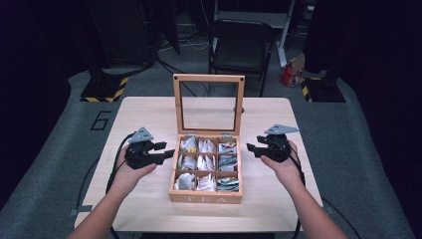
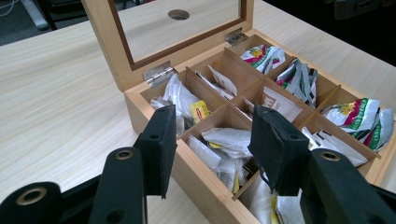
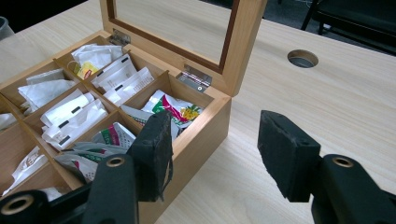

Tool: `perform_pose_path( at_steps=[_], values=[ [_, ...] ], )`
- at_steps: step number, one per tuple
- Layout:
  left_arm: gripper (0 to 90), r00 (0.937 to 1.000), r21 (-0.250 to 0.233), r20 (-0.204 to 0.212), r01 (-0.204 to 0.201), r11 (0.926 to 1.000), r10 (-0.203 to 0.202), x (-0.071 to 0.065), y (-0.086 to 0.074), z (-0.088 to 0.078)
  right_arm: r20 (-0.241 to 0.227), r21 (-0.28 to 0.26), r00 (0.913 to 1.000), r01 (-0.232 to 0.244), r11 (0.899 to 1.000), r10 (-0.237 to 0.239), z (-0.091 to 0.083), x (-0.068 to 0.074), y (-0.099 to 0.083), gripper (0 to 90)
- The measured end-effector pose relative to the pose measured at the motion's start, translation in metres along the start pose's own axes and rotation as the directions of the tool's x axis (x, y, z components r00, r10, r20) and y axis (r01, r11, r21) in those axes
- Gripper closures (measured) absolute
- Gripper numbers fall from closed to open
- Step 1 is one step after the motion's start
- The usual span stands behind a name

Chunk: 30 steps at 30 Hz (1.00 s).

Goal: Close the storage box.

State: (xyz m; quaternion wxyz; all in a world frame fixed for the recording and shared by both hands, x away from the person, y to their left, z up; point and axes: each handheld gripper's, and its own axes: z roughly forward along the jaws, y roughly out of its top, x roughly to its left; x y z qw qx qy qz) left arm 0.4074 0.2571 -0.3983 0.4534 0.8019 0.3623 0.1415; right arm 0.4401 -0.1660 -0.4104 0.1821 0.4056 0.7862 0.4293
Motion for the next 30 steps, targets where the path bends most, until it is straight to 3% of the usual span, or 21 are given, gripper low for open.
perform_pose_path(
  at_steps=[6, 18, 23, 27, 30],
  values=[
    [51.4, 1.0000, 0.012, 0.006, 0.003, 0.9999, -0.003, -0.002, -0.006, 0.000, 0.004, 0.009, 0.9996, 0.027, 1.000, -0.027, 0.001, 0.002, -0.002, 44.4],
    [51.8, 0.9990, 0.013, 0.044, 0.006, 0.9999, -0.006, -0.010, -0.021, 0.001, -0.009, 0.012, 0.9996, 0.027, 1.000, -0.027, -0.001, 0.005, -0.013, 45.2],
    [52.8, 0.9993, 0.012, 0.034, -0.013, 0.9998, 0.012, -0.015, -0.027, 0.004, -0.004, 0.018, 0.9998, 0.020, 1.000, -0.020, -0.003, 0.005, -0.019, 47.0],
    [54.8, 0.9978, 0.017, 0.063, -0.023, 0.9996, 0.022, -0.020, -0.030, 0.008, -0.001, 0.011, 0.9999, 0.014, 1.000, -0.014, -0.006, 0.006, -0.023, 48.8],
    [57.0, 0.9970, 0.023, 0.072, -0.030, 0.9993, 0.028, -0.024, -0.030, 0.011, 0.019, 0.018, 0.9991, 0.037, 0.999, -0.038, -0.007, 0.008, -0.027, 49.0]
  ],
)
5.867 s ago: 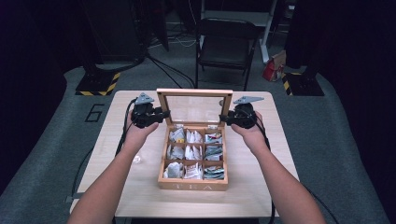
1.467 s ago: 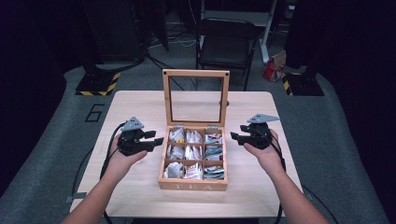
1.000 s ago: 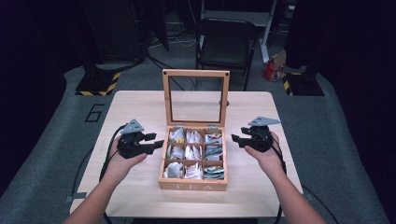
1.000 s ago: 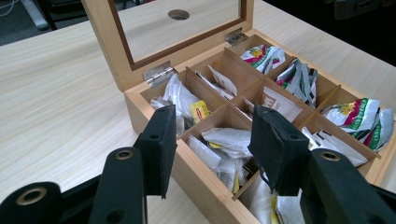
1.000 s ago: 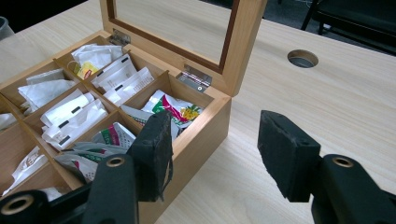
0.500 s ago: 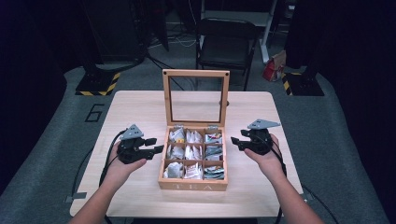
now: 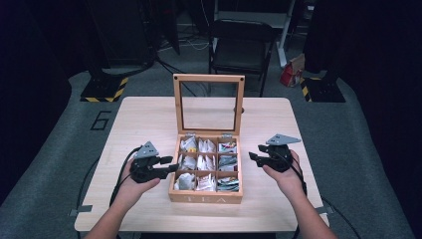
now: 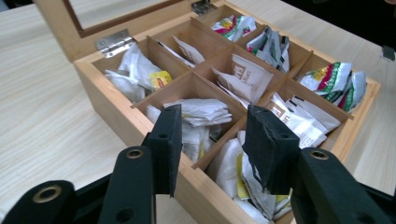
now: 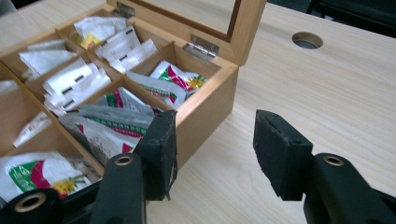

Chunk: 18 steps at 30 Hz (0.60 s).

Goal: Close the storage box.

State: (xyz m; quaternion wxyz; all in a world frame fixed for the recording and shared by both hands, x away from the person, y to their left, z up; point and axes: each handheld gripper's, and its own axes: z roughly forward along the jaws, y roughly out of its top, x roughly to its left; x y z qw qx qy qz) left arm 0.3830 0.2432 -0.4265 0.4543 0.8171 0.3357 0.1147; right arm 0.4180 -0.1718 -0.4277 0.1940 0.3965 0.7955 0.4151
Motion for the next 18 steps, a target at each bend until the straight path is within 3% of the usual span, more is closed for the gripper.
perform_pose_path(
  at_steps=[7, 14, 18],
  values=[
    [57.0, 0.9997, 0.016, 0.022, -0.006, 0.9998, 0.005, -0.004, -0.001, 0.005, 0.004, 0.012, 1.0000, 0.001, 1.000, -0.001, 0.000, 0.003, -0.009, 49.0],
    [58.5, 0.9991, 0.038, 0.038, -0.020, 0.9991, 0.019, -0.008, -0.008, 0.013, -0.014, 0.001, 0.9995, -0.029, 1.000, 0.029, -0.001, 0.004, -0.016, 47.8],
    [60.1, 0.9982, 0.055, 0.055, -0.026, 0.9981, 0.023, -0.011, -0.011, 0.018, 0.001, 0.006, 0.9999, -0.013, 1.000, 0.013, 0.000, 0.004, -0.019, 47.2]
  ],
)
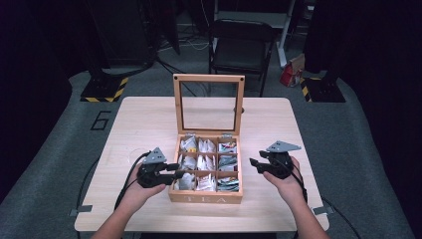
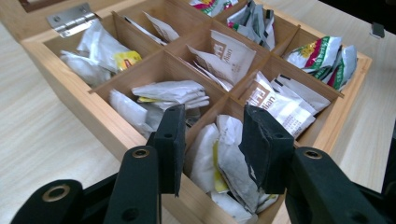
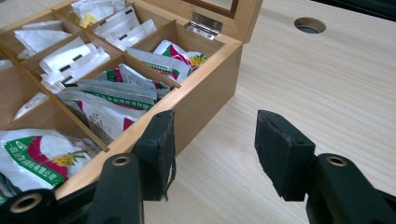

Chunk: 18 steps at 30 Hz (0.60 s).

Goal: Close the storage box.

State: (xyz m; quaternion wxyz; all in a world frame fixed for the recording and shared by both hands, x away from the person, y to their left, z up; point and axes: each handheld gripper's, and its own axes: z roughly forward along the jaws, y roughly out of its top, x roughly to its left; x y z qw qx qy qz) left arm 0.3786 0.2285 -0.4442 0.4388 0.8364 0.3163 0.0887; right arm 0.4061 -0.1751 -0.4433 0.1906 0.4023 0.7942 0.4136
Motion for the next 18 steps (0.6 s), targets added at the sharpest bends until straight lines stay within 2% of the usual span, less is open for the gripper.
perform_pose_path(
  at_steps=[1, 2, 3, 11, 17, 18],
  values=[
    [60.4, 1.0000, 0.000, 0.002, -0.002, 1.0000, 0.002, 0.000, 0.000, 0.001, 0.001, -0.003, 1.0000, -0.002, 1.000, 0.002, 0.000, 0.000, -0.001, 46.9],
    [61.2, 0.9999, 0.000, 0.011, 0.013, 0.9999, -0.013, -0.002, -0.001, 0.002, 0.000, -0.008, 1.0000, -0.009, 1.000, 0.009, 0.001, 0.000, -0.002, 46.5],
    [61.8, 1.0000, 0.001, 0.009, 0.002, 1.0000, -0.002, -0.001, -0.001, 0.002, -0.001, -0.008, 0.9999, -0.016, 1.000, 0.016, 0.001, -0.001, -0.003, 46.2],
    [66.9, 0.9998, 0.012, 0.018, 0.006, 0.9999, -0.006, -0.002, -0.002, 0.008, 0.003, -0.015, 0.9991, -0.043, 0.999, 0.043, 0.001, -0.003, -0.008, 45.3],
    [70.6, 0.9995, 0.023, 0.031, 0.000, 0.9997, 0.000, -0.002, -0.002, 0.012, 0.004, -0.006, 0.9998, -0.020, 1.000, 0.020, 0.003, -0.002, -0.010, 45.7],
    [70.6, 0.9992, 0.022, 0.036, 0.015, 0.9997, -0.016, -0.003, -0.002, 0.013, 0.005, -0.004, 0.9999, -0.016, 1.000, 0.016, 0.003, -0.001, -0.010, 45.7]
  ],
)
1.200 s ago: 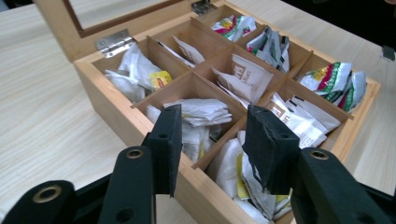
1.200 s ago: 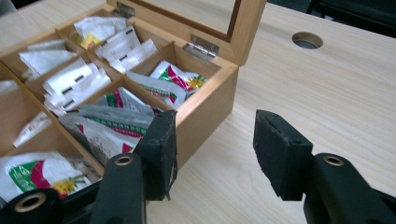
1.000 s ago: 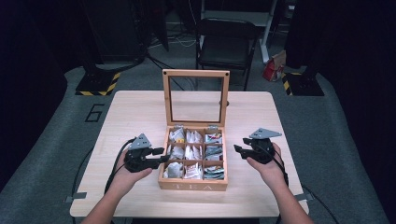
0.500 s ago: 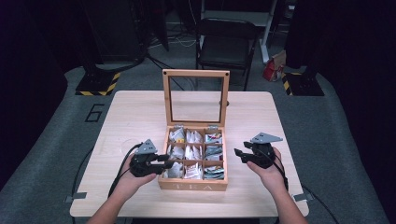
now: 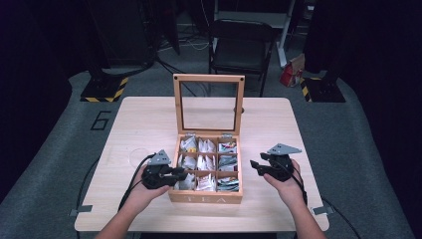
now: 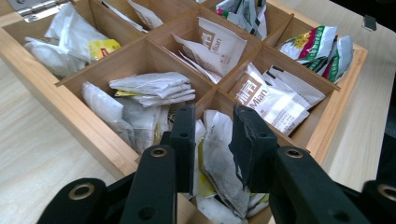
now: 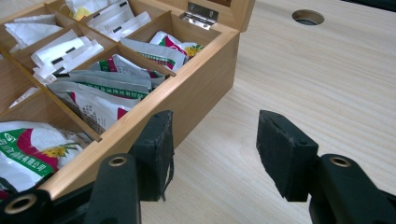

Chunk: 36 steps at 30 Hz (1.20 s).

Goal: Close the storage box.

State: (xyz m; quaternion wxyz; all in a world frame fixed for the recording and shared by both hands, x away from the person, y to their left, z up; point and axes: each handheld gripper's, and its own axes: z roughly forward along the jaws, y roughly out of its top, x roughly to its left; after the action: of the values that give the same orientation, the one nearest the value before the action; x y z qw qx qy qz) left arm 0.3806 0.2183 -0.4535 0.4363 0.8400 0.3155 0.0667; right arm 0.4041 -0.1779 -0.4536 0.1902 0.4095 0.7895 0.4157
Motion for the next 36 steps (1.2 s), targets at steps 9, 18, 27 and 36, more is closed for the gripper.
perform_pose_path(
  at_steps=[9, 18, 27, 36],
  values=[
    [79.7, 1.0000, 0.013, 0.000, -0.007, 0.9999, 0.007, -0.003, 0.000, -0.001, 0.008, 0.004, 1.0000, -0.003, 1.000, 0.003, 0.001, 0.001, -0.002, 45.3],
    [89.1, 0.9998, -0.003, 0.017, -0.014, 0.9999, 0.014, -0.007, 0.003, -0.011, 0.006, 0.007, 1.0000, 0.004, 1.000, -0.004, 0.002, 0.001, -0.003, 45.4],
    [89.2, 0.9994, -0.036, -0.016, -0.031, 0.9989, 0.031, -0.006, 0.012, -0.021, 0.009, 0.009, 0.9999, -0.009, 1.000, 0.009, 0.003, 0.000, -0.005, 45.4],
    [89.2, 0.9986, -0.062, -0.045, -0.030, 0.9977, 0.027, -0.004, 0.020, -0.031, 0.010, 0.007, 0.9999, -0.003, 1.000, 0.003, 0.003, 0.000, -0.005, 45.4]
  ],
)
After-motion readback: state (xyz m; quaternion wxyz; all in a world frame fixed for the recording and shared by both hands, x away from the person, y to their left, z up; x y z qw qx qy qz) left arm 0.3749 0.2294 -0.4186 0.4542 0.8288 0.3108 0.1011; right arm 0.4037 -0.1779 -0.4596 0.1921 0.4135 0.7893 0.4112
